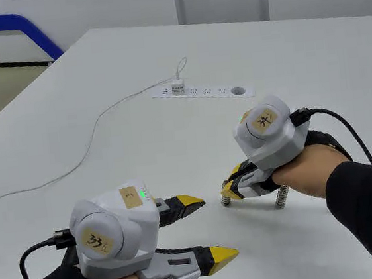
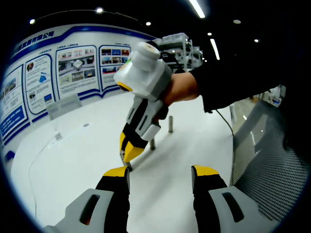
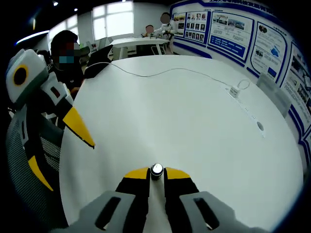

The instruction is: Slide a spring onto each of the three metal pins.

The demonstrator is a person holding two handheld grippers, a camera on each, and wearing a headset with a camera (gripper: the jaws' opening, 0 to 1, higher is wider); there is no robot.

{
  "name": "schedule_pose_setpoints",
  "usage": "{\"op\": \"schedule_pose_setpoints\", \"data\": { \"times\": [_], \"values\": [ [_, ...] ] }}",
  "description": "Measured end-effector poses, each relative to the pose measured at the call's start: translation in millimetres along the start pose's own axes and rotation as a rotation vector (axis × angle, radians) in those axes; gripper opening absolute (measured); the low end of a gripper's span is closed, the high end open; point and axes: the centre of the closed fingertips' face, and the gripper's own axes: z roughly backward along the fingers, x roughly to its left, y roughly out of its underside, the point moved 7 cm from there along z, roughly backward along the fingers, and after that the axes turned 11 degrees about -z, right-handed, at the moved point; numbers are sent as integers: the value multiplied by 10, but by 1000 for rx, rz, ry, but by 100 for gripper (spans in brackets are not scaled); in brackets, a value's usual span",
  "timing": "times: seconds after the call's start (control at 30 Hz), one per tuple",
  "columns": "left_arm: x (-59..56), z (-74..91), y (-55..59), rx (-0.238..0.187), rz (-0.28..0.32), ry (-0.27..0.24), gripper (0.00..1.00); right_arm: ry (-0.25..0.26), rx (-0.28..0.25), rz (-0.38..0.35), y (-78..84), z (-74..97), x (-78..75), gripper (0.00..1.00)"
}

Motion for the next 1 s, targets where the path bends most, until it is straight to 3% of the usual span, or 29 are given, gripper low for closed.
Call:
{"op": "schedule_pose_setpoints", "data": {
  "times": [0.5, 1.0],
  "values": [
    [-10, -18, 18, 7, -3, 6, 54, 19, -61, 7, 35, 285, 87, 20],
    [1, -29, 26, 5, -1, 6, 56, 3, -130, -19, 232, 595, 297, 23]
  ]
}}
